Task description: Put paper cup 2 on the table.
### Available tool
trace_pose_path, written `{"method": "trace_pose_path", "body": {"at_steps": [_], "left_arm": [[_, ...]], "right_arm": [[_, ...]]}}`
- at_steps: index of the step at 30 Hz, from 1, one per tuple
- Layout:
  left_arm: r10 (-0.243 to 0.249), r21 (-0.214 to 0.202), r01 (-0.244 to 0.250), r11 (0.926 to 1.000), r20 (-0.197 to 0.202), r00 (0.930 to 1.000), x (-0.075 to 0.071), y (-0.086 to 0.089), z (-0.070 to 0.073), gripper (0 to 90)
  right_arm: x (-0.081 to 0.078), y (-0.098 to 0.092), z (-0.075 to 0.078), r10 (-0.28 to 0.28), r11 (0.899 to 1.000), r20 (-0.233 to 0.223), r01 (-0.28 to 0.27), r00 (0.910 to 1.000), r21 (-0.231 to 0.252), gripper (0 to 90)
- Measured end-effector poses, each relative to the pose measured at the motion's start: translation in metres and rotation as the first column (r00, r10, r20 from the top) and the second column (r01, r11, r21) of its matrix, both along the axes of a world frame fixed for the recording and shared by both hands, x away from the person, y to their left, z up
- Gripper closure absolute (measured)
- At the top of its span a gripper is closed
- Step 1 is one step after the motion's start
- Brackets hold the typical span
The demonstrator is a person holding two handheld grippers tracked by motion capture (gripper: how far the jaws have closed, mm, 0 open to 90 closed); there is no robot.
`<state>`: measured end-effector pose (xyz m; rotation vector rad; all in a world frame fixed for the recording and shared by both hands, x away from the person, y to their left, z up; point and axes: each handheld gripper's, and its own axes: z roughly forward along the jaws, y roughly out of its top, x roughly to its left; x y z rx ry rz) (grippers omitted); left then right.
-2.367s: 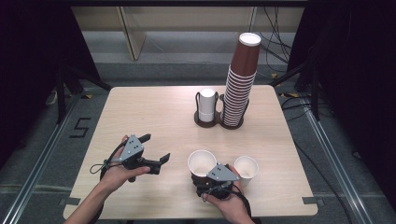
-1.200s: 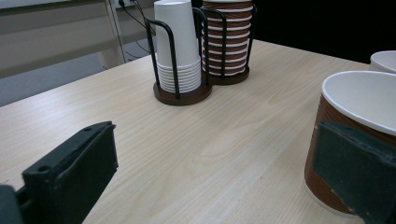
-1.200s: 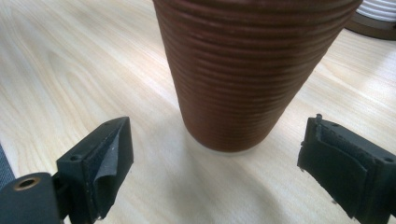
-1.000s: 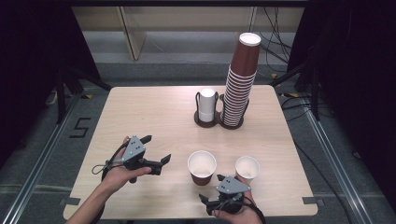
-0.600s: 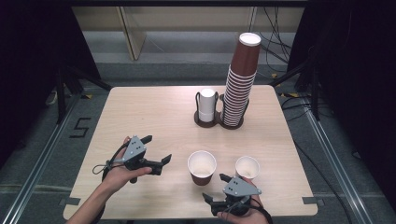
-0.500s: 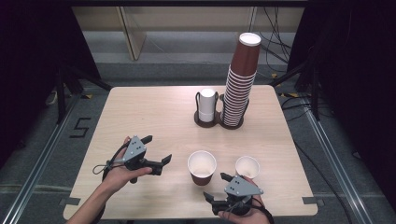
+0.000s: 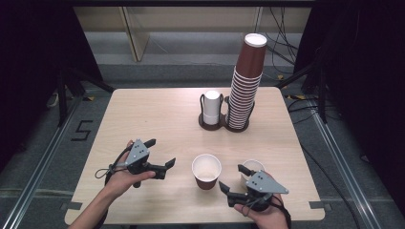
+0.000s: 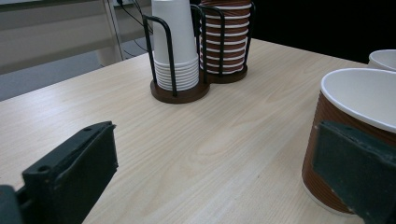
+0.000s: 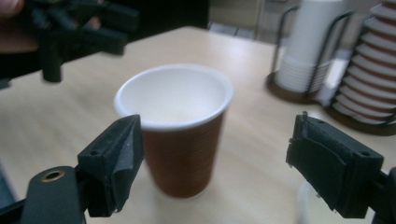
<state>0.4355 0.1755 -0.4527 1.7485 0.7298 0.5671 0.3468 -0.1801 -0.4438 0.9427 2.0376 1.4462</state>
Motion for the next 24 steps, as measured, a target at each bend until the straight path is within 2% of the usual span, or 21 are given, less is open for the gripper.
{"method": "trace_pose_path", "body": {"at_steps": [1, 3, 5, 6, 7, 8, 11, 12, 13, 14, 15, 16, 17, 18, 19, 20, 21, 22, 23, 24], "left_arm": [[-0.001, 0.001, 0.001, 1.0000, 0.001, 1.0000, 0.000, 0.000, 0.000, 0.0], [-0.007, -0.001, 0.007, 1.0000, 0.003, 1.0000, 0.001, 0.000, -0.001, 0.0], [-0.008, -0.005, 0.008, 1.0000, 0.004, 1.0000, 0.001, 0.000, -0.002, 0.0], [-0.009, -0.008, 0.010, 0.9999, 0.003, 1.0000, 0.000, 0.000, -0.002, 0.0], [-0.012, -0.010, 0.012, 0.9999, 0.001, 0.9999, 0.000, 0.001, -0.003, 0.0], [-0.015, -0.013, 0.015, 0.9998, -0.002, 0.9999, 0.000, 0.001, -0.004, 0.0], [-0.025, -0.034, 0.025, 0.9991, -0.006, 0.9997, -0.001, 0.000, -0.007, 0.0], [-0.029, -0.039, 0.029, 0.9988, -0.005, 0.9996, -0.001, 0.000, -0.007, 0.0], [-0.026, -0.030, 0.026, 0.9992, -0.010, 0.9996, -0.002, 0.001, -0.006, 0.0], [-0.031, -0.034, 0.031, 0.9989, -0.009, 0.9995, -0.002, 0.001, -0.007, 0.0], [-0.038, -0.042, 0.037, 0.9984, -0.013, 0.9992, -0.003, 0.001, -0.007, 0.0], [-0.040, -0.046, 0.039, 0.9982, -0.017, 0.9991, -0.003, 0.001, -0.008, 0.0], [-0.042, -0.050, 0.041, 0.9979, -0.021, 0.9989, -0.004, 0.001, -0.009, 0.0], [-0.047, -0.051, 0.046, 0.9976, -0.020, 0.9987, -0.004, 0.001, -0.010, 0.0], [-0.053, -0.049, 0.052, 0.9975, -0.022, 0.9984, -0.004, 0.001, -0.011, 0.0], [-0.053, -0.043, 0.052, 0.9977, -0.025, 0.9983, -0.005, 0.001, -0.012, 0.0], [-0.056, -0.040, 0.055, 0.9977, -0.026, 0.9981, -0.005, 0.001, -0.013, 0.0], [-0.066, -0.047, 0.065, 0.9968, -0.018, 0.9976, -0.004, 0.001, -0.014, 0.0], [-0.067, -0.046, 0.066, 0.9968, -0.017, 0.9976, -0.004, 0.000, -0.014, 0.0], [-0.060, -0.031, 0.060, 0.9977, -0.023, 0.9979, -0.005, 0.001, -0.014, 0.0]], "right_arm": [[0.001, -0.004, 0.003, -0.019, 1.000, -0.005, 0.019, 0.9998, 0.017, 18.3], [0.007, -0.015, 0.008, -0.060, 0.997, 0.012, 0.059, 0.9981, 0.047, 18.3], [0.016, -0.031, 0.012, -0.121, 0.990, 0.053, 0.117, 0.9912, 0.079, 18.3], [0.019, -0.037, 0.014, -0.159, 0.985, 0.063, 0.154, 0.9853, 0.074, 18.2], [0.022, -0.044, 0.015, -0.193, 0.979, 0.053, 0.189, 0.9797, 0.078, 18.1], [0.026, -0.051, 0.015, -0.232, 0.970, 0.065, 0.227, 0.9705, 0.082, 17.9], [0.037, -0.072, 0.013, -0.320, 0.945, 0.063, 0.314, 0.9452, 0.095, 16.7], [0.040, -0.080, 0.012, -0.346, 0.936, 0.058, 0.341, 0.9365, 0.083, 16.6], [0.043, -0.087, 0.009, -0.378, 0.924, 0.055, 0.372, 0.9243, 0.091, 16.5], [0.046, -0.095, 0.007, -0.402, 0.915, 0.063, 0.398, 0.9133, 0.070, 16.3], [0.048, -0.101, 0.003, -0.420, 0.906, 0.053, 0.416, 0.9059, 0.079, 16.1], [0.051, -0.108, -0.003, -0.460, 0.887, 0.043, 0.456, 0.8870, 0.071, 15.5], [0.053, -0.112, -0.007, -0.472, 0.880, 0.032, 0.469, 0.8808, 0.080, 15.5], [0.054, -0.116, -0.012, -0.485, 0.873, 0.029, 0.483, 0.8740, 0.066, 15.5], [0.055, -0.117, -0.017, -0.502, 0.862, 0.004, 0.500, 0.8650, 0.082, 15.5], [0.057, -0.120, -0.021, -0.501, 0.864, 0.015, 0.499, 0.8651, 0.068, 15.5], [0.058, -0.122, -0.024, -0.509, 0.860, 0.010, 0.507, 0.8609, 0.064, 15.5], [0.058, -0.122, -0.026, -0.528, 0.847, -0.006, 0.527, 0.8495, 0.072, 15.5], [0.059, -0.125, -0.027, -0.527, 0.849, 0.018, 0.525, 0.8498, 0.052, 15.4], [0.060, -0.126, -0.029, -0.521, 0.853, 0.017, 0.520, 0.8531, 0.052, 15.4]]}}
